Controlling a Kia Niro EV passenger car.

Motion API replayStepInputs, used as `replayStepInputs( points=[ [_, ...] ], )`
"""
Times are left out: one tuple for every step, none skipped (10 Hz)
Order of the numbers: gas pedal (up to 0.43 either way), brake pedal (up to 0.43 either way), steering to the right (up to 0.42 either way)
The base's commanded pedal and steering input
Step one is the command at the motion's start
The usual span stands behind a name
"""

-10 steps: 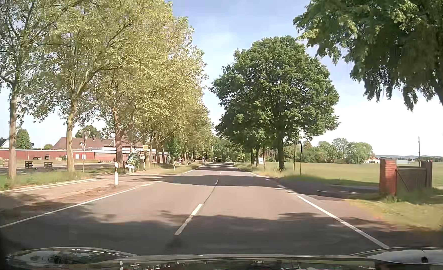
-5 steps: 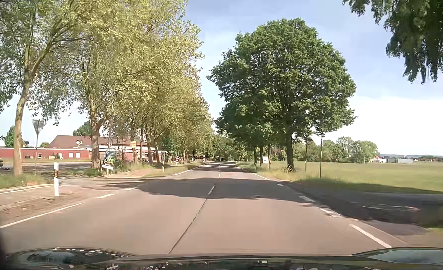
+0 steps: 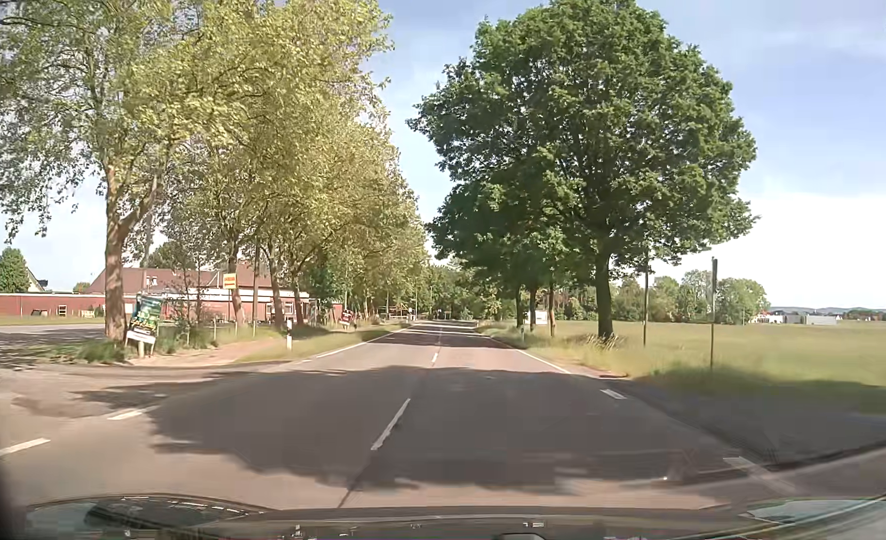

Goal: Follow the waypoints while adhering to traffic rules and regulations

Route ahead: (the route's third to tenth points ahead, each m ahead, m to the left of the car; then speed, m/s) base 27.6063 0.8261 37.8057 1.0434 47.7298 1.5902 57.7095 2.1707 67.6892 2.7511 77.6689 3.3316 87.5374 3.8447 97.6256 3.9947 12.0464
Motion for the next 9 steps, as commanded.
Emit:
replayStepInputs(
  points=[
    [0.28, 0.0, -0.007],
    [0.28, 0.0, -0.007],
    [0.28, 0.0, -0.007],
    [0.28, 0.0, -0.007],
    [0.28, 0.0, -0.007],
    [0.28, 0.0, -0.007],
    [0.28, 0.0, -0.007],
    [0.28, 0.0, -0.008],
    [0.268, 0.0, -0.008]
  ],
)
